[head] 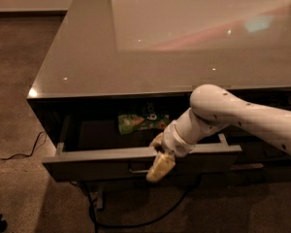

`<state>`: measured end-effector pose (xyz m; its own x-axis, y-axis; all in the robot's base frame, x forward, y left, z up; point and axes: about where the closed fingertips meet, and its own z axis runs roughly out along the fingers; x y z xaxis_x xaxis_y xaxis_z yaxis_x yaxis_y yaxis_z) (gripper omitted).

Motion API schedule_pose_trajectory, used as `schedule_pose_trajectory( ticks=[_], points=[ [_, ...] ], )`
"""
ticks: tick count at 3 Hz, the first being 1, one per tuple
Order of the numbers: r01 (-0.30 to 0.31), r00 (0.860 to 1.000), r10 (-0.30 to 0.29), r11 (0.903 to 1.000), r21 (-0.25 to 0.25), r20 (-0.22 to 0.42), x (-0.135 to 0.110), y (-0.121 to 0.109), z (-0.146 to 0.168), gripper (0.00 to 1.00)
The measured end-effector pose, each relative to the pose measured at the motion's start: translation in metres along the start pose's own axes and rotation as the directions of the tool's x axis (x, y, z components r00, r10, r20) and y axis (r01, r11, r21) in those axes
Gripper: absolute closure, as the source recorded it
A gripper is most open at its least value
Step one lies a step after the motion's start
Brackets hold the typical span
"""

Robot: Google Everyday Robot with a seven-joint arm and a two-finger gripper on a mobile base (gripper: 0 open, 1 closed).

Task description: Open top drawer

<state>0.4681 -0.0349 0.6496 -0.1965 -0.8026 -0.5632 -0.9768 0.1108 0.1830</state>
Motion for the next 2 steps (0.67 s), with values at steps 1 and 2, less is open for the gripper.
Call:
schedule_pose_trajectory(
  ticks=[1,2],
  points=[
    [-0.009,1.0,0.009,0.9959,-0.09,-0.003,0.004,0.029,0.006,0.0],
    [-0.013,1.0,0.009,0.9848,-0.173,-0.023,0.002,0.051,0.01,0.0]
  ],
)
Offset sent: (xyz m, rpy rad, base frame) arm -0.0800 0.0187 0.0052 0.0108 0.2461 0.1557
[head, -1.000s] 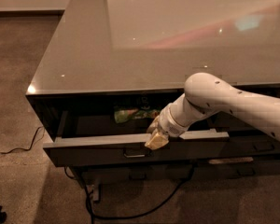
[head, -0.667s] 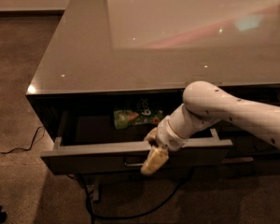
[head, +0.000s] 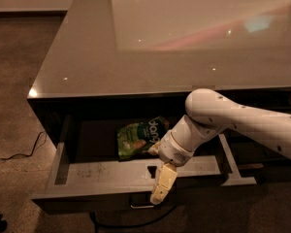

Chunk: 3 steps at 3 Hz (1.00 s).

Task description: Open top drawer

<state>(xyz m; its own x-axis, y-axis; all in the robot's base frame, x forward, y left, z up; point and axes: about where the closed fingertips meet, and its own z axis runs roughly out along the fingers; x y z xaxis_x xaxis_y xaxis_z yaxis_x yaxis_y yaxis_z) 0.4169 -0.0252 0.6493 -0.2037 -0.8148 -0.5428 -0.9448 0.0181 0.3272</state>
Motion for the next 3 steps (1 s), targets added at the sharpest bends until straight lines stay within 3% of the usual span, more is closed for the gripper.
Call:
schedule_pose_trajectory(
  ticks=[3],
  points=[
    [0.016,1.0,-0.016,0.9992,0.036,-0.014,-0.0019,-0.0027,0.0012,0.0]
  ],
)
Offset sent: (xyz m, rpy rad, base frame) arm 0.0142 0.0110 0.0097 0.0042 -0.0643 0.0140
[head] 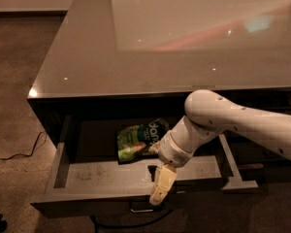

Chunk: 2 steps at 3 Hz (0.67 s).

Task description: Open top drawer

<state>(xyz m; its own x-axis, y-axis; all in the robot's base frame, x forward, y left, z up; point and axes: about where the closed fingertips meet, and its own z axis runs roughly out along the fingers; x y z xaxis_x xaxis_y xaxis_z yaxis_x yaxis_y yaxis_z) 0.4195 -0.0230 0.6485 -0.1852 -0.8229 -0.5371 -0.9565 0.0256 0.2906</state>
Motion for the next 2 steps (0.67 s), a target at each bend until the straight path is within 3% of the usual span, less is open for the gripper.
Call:
schedule_pose_trajectory(
  ticks=[2],
  points=[
    [-0.068,0.998,0.068,0.9963,0.053,-0.009,0.031,0.019,-0.005,0.0]
  ],
)
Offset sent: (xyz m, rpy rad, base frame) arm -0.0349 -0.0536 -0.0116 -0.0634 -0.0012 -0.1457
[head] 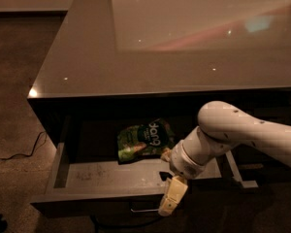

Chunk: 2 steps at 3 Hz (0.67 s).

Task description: Open top drawer

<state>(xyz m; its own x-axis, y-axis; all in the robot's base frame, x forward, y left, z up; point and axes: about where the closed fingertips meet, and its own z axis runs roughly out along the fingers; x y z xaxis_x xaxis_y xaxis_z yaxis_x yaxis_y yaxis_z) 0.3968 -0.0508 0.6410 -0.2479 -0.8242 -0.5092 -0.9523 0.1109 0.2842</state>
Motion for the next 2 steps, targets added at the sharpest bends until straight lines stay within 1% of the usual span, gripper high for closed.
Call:
schedule_pose_trajectory(
  ticks=[1,2],
  points=[
    [-0.042,0.999,0.042,0.9987,0.03,-0.016,0.017,0.012,-0.01,0.0],
    [-0.089,0.995,0.091,0.9943,0.058,-0.032,0.028,0.02,-0.022,0.0]
  ],
)
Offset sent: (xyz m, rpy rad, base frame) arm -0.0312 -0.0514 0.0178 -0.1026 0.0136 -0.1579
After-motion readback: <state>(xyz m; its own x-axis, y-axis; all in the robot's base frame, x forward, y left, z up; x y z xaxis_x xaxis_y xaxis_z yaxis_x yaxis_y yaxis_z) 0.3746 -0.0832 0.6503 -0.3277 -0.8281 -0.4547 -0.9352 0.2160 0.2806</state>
